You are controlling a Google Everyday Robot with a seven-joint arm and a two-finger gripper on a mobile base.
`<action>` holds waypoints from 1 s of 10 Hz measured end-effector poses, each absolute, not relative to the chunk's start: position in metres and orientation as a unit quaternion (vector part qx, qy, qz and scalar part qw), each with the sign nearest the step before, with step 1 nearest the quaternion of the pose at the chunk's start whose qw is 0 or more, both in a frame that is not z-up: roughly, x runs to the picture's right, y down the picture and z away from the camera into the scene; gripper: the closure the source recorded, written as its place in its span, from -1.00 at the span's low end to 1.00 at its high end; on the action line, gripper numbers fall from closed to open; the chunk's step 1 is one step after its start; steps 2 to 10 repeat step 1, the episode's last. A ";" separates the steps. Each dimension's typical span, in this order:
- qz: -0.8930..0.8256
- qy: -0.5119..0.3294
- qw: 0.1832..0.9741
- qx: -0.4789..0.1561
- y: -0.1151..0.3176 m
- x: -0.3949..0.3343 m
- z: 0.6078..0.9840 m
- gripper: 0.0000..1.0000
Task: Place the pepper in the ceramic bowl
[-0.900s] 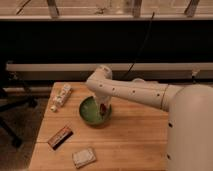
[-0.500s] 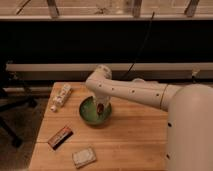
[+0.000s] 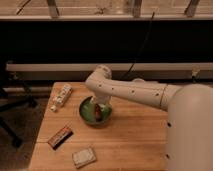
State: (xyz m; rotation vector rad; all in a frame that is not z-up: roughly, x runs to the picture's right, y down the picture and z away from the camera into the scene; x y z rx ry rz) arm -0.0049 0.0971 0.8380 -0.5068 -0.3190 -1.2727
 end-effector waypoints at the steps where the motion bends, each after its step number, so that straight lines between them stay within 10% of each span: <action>1: -0.585 -0.147 0.763 -0.233 0.097 -0.005 0.838 -0.60; 10: -0.585 -0.147 0.763 -0.233 0.097 -0.005 0.838 -0.60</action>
